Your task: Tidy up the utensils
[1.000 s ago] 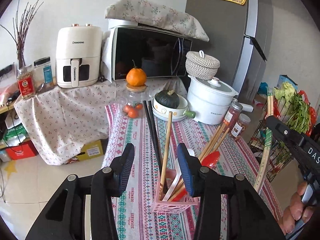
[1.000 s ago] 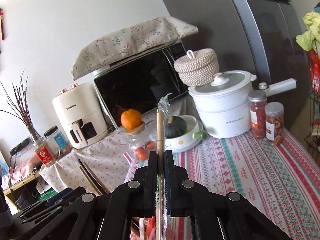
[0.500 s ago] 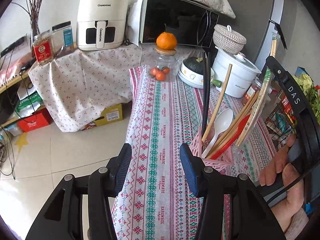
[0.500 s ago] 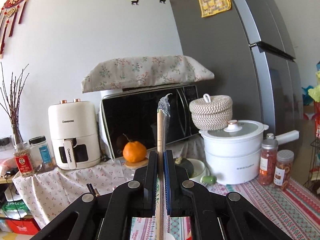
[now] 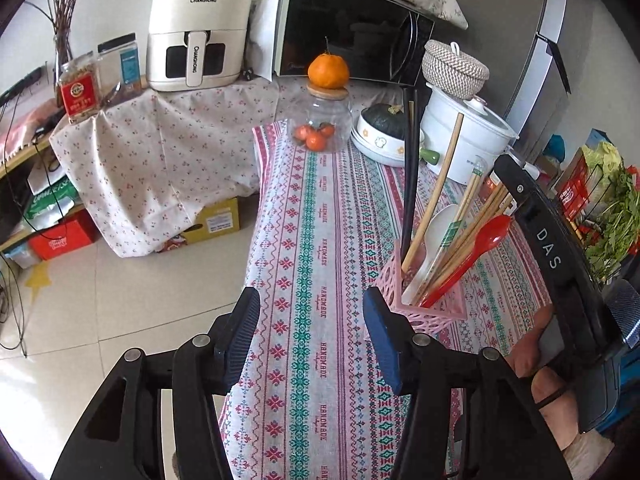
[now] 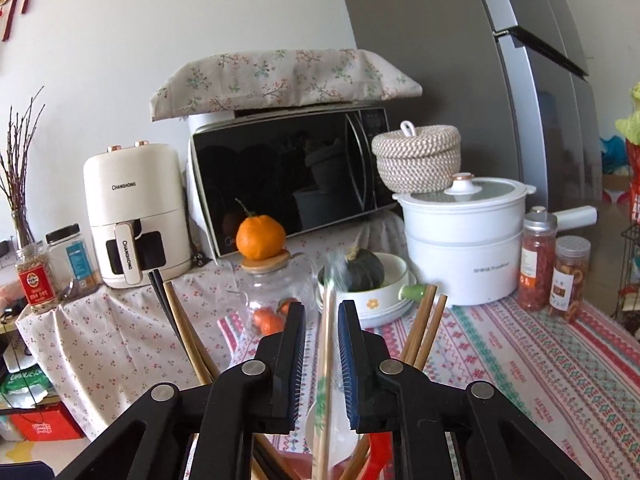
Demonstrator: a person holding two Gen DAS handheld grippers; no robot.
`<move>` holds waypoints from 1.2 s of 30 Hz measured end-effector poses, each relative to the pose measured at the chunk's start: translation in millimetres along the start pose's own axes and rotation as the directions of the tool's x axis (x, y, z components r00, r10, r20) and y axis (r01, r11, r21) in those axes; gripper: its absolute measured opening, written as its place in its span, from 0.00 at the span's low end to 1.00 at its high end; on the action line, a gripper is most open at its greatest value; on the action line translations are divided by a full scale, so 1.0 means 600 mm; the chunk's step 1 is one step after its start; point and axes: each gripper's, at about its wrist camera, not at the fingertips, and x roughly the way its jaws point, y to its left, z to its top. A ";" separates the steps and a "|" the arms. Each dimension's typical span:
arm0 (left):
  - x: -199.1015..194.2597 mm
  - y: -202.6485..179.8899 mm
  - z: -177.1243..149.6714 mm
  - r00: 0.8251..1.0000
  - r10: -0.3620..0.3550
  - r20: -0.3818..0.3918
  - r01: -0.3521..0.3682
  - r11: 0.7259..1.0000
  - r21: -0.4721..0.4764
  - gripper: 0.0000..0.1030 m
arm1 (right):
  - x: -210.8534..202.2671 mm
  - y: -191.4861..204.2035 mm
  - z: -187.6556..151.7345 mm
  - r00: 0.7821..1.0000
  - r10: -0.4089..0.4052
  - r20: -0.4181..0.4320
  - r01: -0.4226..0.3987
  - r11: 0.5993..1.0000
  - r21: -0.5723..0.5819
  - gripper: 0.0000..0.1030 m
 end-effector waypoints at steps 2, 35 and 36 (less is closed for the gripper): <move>-0.001 -0.003 -0.003 1.000 -0.011 -0.005 0.011 1.000 -0.005 0.62 | -0.015 -0.006 0.009 1.000 0.021 -0.003 -0.021 1.000 -0.003 0.39; -0.212 -0.224 -0.082 0.968 0.101 0.230 -0.126 0.988 0.094 1.00 | -0.306 -0.201 0.122 0.957 -0.153 -0.246 0.093 0.967 -0.238 1.00; -0.213 -0.230 -0.085 0.969 0.098 0.228 -0.122 0.988 0.093 1.00 | -0.308 -0.209 0.125 0.956 -0.156 -0.246 0.100 0.969 -0.226 1.00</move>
